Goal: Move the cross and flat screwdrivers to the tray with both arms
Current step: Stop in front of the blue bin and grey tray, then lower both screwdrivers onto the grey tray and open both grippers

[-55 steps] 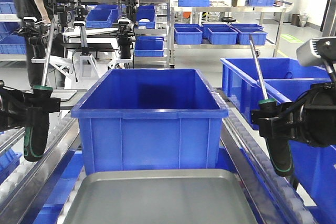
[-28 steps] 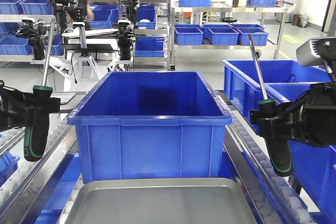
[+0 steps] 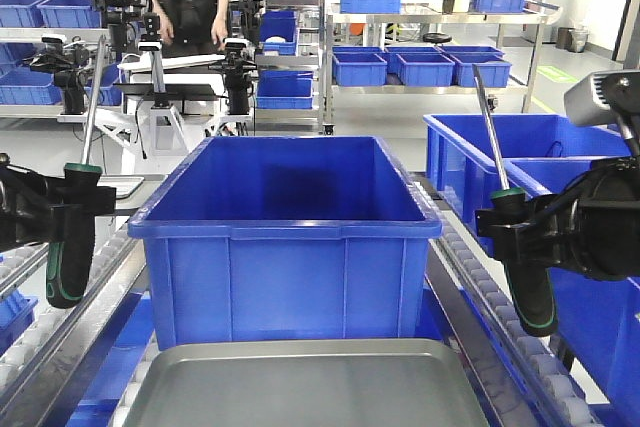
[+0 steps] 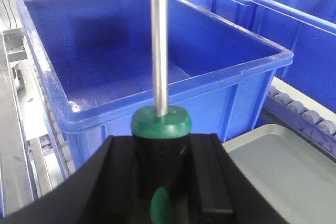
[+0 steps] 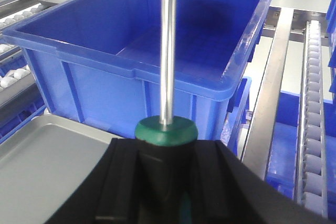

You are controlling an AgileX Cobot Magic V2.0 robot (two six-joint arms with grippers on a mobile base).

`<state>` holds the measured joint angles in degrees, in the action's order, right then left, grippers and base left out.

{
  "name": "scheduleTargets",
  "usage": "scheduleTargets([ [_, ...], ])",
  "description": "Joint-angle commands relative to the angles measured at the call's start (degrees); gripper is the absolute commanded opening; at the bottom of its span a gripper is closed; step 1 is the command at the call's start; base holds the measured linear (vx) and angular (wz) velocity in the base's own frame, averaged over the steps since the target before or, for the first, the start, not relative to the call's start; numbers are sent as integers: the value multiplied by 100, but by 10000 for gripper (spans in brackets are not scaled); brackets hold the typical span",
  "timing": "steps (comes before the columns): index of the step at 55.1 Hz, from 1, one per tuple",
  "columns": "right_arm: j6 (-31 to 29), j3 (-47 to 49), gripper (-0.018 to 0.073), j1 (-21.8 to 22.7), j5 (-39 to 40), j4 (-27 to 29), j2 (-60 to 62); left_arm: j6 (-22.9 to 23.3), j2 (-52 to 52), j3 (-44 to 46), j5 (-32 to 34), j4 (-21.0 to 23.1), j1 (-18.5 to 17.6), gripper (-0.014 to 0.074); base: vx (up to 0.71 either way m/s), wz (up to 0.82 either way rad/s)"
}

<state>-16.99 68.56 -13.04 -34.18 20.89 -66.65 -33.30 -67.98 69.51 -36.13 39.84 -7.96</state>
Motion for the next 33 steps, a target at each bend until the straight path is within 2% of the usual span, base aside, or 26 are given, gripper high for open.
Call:
scheduleTargets([
  [1, 33, 210, -8, 0, 437, 275, 125, 7, 136, 171, 374, 357, -28, 0, 0, 0],
  [7, -12, 210, -8, 0, 147, 780, -54, -4, 47, 171, 175, 738, -28, 0, 0, 0],
  [19, -60, 210, -8, -23, -570, 1280, -792, 6, -642, 171, -1011, 882, -406, 0, 0, 0],
  [27, -79, 210, -8, -376, -766, 1331, -1330, 6, -1188, 171, -1182, 1270, -682, 4, 0, 0],
  [33, -62, 210, -6, -575, -600, 1328, -1631, 19, -1566, 171, -1188, 1298, -812, 8, 0, 0],
])
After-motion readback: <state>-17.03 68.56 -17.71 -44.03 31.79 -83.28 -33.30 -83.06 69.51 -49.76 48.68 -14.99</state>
